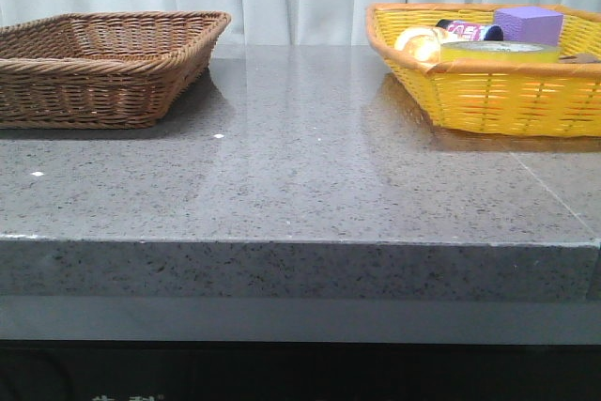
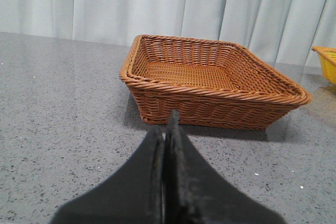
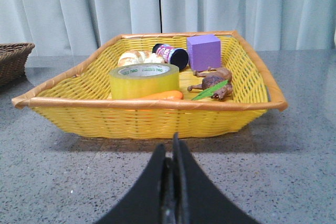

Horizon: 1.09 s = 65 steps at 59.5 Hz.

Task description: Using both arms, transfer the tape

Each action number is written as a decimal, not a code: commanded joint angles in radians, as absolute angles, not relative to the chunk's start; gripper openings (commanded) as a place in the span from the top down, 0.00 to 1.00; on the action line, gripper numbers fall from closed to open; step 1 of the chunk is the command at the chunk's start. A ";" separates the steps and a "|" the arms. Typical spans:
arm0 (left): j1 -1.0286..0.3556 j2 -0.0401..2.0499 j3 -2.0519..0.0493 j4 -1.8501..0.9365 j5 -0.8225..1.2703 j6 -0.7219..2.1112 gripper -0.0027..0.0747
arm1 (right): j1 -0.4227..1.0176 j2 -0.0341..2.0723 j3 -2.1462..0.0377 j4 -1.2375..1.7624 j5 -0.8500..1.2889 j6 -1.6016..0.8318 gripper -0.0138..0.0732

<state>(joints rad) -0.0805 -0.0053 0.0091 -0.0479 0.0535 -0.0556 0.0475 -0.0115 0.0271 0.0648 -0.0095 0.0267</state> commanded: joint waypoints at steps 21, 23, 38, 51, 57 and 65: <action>-0.086 -0.022 0.048 -0.052 -0.029 -0.063 0.99 | 0.050 -0.037 0.002 0.062 -0.096 0.027 0.92; -0.086 -0.022 0.048 -0.052 -0.029 -0.063 0.99 | 0.050 -0.037 0.002 0.062 -0.098 0.027 0.92; -0.086 -0.022 0.048 -0.052 -0.039 -0.063 0.99 | 0.050 -0.037 0.002 0.062 -0.097 0.027 0.92; -0.086 -0.022 0.010 -0.052 -0.076 -0.063 0.99 | 0.050 -0.036 -0.043 0.075 -0.056 0.027 0.92; -0.086 -0.020 -0.084 -0.052 -0.011 -0.063 0.99 | 0.050 -0.032 -0.141 0.073 0.080 0.027 0.92; -0.086 0.021 -0.251 -0.047 0.124 -0.063 0.99 | 0.050 0.021 -0.296 0.032 0.267 0.027 0.92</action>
